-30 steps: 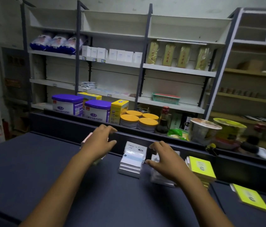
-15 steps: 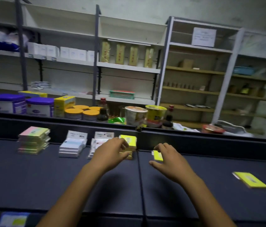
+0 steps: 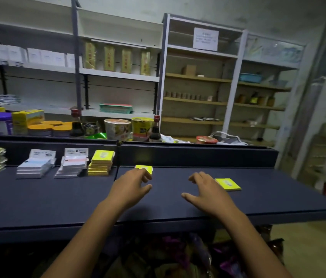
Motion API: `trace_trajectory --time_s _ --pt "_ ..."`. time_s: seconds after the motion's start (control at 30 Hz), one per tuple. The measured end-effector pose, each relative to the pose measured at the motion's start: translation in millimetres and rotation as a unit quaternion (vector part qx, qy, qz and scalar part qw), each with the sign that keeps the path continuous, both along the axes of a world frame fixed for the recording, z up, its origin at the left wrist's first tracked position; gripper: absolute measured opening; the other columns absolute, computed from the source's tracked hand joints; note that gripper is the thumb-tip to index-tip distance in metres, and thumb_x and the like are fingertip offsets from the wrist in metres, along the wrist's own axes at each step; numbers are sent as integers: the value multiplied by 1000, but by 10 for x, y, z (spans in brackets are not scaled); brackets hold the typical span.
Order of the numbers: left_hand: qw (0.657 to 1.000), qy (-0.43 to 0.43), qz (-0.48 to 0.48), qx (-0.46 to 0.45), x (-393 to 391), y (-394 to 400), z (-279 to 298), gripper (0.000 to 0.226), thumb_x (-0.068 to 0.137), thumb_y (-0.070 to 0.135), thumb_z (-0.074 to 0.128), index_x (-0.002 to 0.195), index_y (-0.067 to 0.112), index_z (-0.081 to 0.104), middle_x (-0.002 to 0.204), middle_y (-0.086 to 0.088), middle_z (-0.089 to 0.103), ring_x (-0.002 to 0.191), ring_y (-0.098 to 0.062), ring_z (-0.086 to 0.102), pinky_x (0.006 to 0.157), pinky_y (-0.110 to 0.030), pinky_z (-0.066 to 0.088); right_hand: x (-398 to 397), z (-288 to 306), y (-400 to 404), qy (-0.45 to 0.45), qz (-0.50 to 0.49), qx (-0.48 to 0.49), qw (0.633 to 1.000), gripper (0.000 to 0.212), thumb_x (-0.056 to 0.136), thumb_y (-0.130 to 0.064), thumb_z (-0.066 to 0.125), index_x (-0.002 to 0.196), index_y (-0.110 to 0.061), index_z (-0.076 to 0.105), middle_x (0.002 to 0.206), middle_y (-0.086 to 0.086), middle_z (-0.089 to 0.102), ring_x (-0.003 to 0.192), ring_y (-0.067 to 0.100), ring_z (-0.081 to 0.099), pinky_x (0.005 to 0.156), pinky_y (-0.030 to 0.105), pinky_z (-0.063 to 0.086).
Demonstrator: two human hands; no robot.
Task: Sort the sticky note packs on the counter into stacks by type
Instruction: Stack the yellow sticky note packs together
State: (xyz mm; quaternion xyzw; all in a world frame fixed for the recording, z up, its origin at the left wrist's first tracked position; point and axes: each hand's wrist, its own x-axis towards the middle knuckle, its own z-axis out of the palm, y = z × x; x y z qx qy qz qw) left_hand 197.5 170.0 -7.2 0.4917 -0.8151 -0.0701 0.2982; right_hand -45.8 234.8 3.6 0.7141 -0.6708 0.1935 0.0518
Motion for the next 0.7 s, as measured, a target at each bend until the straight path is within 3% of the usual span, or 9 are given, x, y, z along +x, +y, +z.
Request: trace_trajectory --time_s 0.33,0.7 --pt "999 9 43 2 -33 -162 5 24 93 37 62 115 31 59 115 11 59 102 -9 57 87 -34 54 -86 98 -256 -8 14 -18 1000 56 89 -59 58 133 -28 46 132 -9 50 123 11 50 96 33 49" --pt "993 -15 100 56 -105 -1189 -284 37 92 41 61 126 27 54 127 3 52 108 -16 58 88 -35 52 -194 -112 -1228 11 22 31 999 58 89 -58 59 136 -26 45 133 -8 48 124 12 48 100 33 47"
